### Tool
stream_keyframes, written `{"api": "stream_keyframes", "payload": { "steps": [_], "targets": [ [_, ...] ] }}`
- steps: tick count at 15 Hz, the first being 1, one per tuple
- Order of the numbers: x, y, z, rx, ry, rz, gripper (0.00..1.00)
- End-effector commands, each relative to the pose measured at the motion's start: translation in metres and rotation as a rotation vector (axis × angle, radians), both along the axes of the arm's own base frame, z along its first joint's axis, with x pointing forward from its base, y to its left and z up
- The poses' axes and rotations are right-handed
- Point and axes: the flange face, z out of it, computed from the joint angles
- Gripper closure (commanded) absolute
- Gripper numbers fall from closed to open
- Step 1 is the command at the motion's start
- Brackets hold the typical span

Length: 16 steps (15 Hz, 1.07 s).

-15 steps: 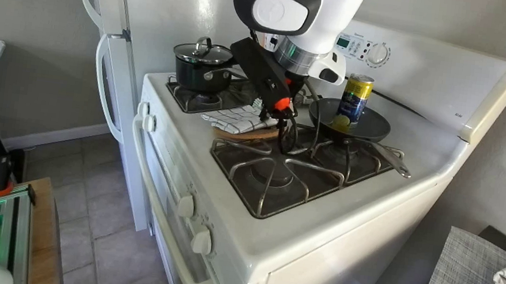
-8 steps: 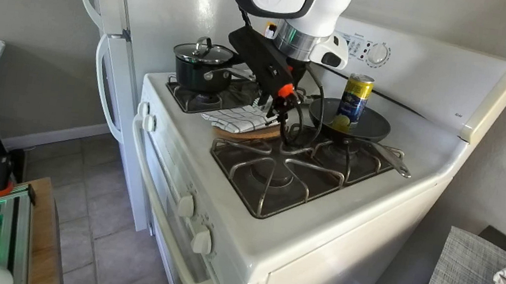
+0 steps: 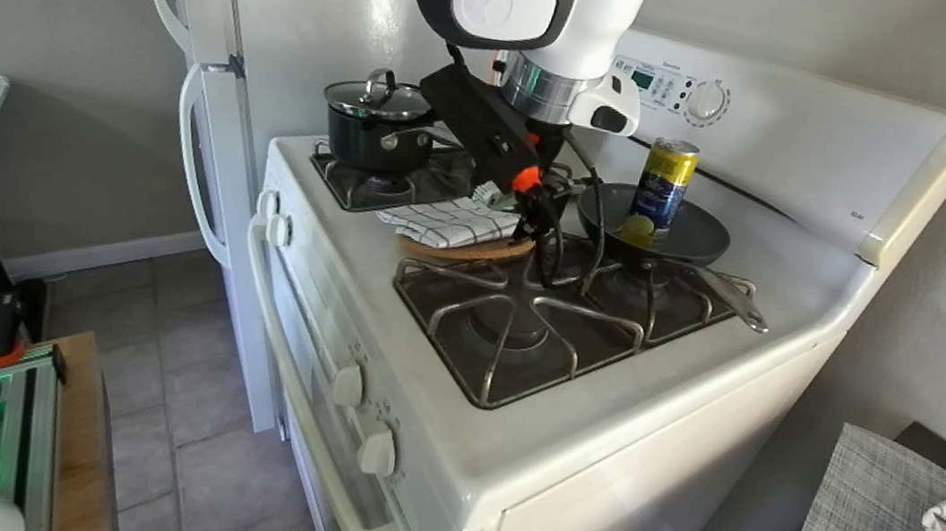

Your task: Put the white towel on top of the pot

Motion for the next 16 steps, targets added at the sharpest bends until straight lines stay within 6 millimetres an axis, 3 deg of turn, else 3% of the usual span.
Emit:
{"api": "stream_keyframes", "payload": {
  "steps": [1,12,14,15,16],
  "targets": [
    [-0.006,0.003,-0.003,-0.019,-0.009,-0.02,0.0],
    [-0.014,0.036,-0.012,-0.04,0.015,0.027,0.01],
    [-0.016,0.039,-0.015,-0.074,0.02,0.034,0.13],
    [-0.016,0.04,-0.017,-0.093,0.024,0.038,0.32],
    [-0.016,0.04,-0.018,-0.122,0.019,0.038,0.4]
  ]
}}
